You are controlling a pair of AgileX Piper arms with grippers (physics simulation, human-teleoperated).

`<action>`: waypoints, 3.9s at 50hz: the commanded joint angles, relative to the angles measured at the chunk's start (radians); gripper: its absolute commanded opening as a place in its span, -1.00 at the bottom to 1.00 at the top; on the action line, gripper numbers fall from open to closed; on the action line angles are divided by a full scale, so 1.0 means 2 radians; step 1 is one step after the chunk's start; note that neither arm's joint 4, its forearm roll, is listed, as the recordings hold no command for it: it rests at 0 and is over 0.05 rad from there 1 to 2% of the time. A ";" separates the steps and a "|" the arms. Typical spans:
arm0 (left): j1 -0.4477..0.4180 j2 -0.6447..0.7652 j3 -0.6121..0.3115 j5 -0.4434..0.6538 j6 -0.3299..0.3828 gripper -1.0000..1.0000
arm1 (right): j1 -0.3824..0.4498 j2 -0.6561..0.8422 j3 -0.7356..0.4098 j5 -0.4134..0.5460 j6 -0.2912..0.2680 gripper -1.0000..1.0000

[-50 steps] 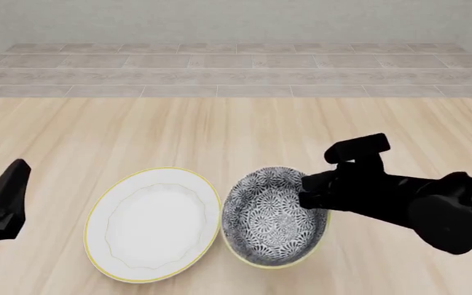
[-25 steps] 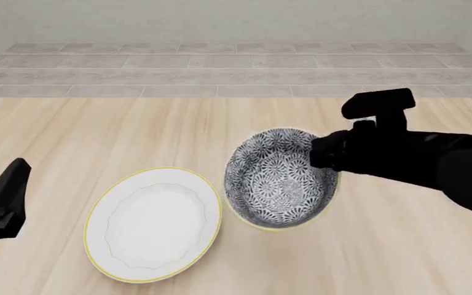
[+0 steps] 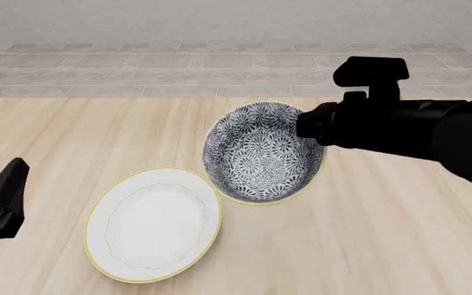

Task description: Put the bowl on the plate.

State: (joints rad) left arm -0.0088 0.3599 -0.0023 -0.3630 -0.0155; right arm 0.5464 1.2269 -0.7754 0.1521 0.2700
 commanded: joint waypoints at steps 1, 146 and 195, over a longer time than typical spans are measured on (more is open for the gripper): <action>0.001 -0.008 0.000 0.005 0.000 1.00 | 0.023 0.019 -0.029 0.001 0.021 -1.00; 0.007 -0.061 -0.002 0.051 0.002 1.00 | 0.187 0.248 -0.106 -0.150 0.193 -1.00; 0.002 -0.016 0.001 0.010 0.004 1.00 | 0.156 0.303 -0.131 -0.139 0.182 -1.00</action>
State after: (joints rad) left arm -0.0053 0.3233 -0.0012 -0.3377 -0.0088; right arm 0.8601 1.8205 -1.0313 -0.1231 0.6305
